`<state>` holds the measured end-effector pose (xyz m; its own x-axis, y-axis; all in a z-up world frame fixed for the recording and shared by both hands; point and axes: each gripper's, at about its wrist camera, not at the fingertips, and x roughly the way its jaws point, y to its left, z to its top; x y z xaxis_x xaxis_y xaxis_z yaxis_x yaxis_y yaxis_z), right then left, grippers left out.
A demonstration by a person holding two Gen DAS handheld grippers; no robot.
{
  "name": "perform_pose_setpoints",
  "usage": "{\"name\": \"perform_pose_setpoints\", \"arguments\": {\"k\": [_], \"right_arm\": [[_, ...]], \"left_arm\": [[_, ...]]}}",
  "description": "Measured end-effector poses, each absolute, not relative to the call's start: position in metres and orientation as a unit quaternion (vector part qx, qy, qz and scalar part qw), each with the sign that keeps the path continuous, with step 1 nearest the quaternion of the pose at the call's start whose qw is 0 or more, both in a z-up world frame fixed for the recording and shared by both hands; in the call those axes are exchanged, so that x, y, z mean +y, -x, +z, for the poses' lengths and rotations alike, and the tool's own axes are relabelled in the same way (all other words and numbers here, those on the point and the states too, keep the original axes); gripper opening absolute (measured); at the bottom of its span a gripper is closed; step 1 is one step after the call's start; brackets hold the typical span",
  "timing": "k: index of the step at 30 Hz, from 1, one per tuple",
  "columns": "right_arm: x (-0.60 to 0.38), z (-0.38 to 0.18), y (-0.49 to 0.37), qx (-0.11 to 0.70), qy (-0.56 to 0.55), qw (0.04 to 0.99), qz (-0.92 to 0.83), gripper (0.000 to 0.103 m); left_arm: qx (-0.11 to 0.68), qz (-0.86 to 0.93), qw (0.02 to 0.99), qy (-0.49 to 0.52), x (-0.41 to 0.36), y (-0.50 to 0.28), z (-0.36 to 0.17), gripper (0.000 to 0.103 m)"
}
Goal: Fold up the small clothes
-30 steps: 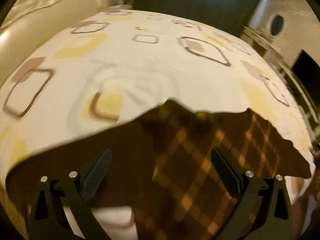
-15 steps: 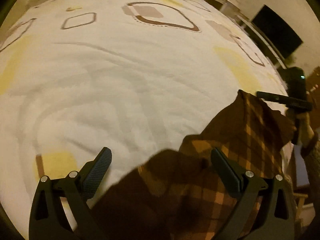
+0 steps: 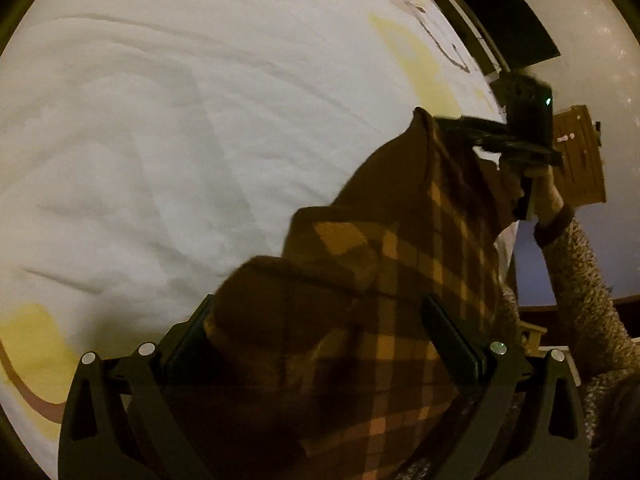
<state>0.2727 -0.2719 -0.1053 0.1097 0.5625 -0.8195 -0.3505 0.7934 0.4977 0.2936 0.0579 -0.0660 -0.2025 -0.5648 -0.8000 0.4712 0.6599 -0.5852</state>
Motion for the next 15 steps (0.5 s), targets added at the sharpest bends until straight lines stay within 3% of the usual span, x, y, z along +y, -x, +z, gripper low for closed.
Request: {"name": "perform_pose_setpoints", "arguments": {"k": [2,3,4,15], "right_arm": [[-0.27,-0.107,-0.27,0.594,-0.073,0.74,0.306,0.018],[-0.27,-0.106,-0.27,0.595,-0.075,0.738,0.31,0.007],[-0.269,-0.107,-0.269,0.598,-0.076,0.734,0.314,0.005],[-0.272,-0.091,-0.253,0.559,-0.063,0.771,0.299,0.002]], "left_arm": [[0.662,-0.41,0.625,0.056,0.058,-0.297,-0.069,0.098],[0.664,-0.413,0.619,0.075,0.058,-0.299,-0.07,0.098],[0.663,-0.418,0.614,0.094,0.059,-0.302,-0.071,0.098],[0.632,-0.46,0.596,0.184,0.068,-0.307,-0.061,0.098]]}}
